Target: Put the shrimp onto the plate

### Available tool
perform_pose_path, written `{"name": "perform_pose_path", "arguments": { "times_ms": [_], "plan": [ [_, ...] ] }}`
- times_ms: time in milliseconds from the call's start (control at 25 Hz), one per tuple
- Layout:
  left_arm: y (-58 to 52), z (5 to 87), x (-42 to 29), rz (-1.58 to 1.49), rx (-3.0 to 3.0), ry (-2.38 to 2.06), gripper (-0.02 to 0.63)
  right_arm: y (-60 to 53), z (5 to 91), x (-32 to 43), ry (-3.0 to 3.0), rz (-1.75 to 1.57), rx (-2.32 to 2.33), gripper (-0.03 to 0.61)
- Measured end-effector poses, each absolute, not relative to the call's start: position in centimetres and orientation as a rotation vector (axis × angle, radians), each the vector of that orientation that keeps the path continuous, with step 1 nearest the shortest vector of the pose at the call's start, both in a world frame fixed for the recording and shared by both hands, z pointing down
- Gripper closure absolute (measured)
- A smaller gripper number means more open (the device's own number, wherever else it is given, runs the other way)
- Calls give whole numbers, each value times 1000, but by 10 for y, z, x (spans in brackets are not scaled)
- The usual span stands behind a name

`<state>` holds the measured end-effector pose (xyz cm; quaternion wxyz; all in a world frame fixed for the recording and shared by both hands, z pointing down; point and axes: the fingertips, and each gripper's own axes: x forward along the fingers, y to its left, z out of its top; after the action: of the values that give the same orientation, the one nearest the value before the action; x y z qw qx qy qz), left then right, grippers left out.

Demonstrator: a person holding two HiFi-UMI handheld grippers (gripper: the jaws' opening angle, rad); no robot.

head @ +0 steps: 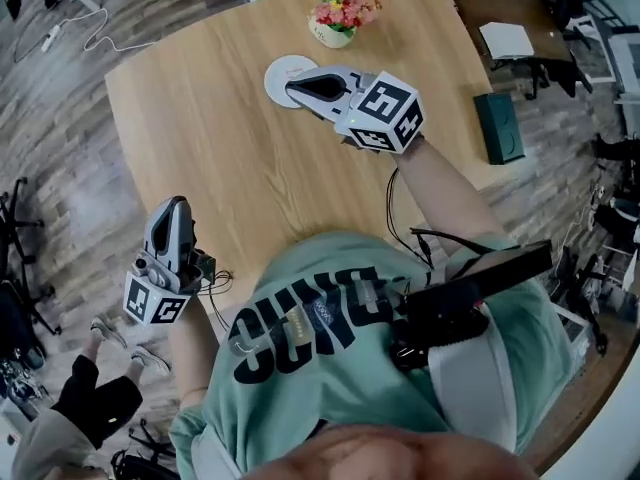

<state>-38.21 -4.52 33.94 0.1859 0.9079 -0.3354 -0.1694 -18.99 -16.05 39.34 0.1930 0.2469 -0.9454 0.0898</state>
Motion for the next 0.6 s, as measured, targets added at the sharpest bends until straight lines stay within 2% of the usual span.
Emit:
{"name": "perform_pose_path", "arguments": {
  "times_ms": [600],
  "plan": [
    [39,292,-420,-464,2632,-884,618,-54,324,-195,-2713,272,747,571]
  ]
}}
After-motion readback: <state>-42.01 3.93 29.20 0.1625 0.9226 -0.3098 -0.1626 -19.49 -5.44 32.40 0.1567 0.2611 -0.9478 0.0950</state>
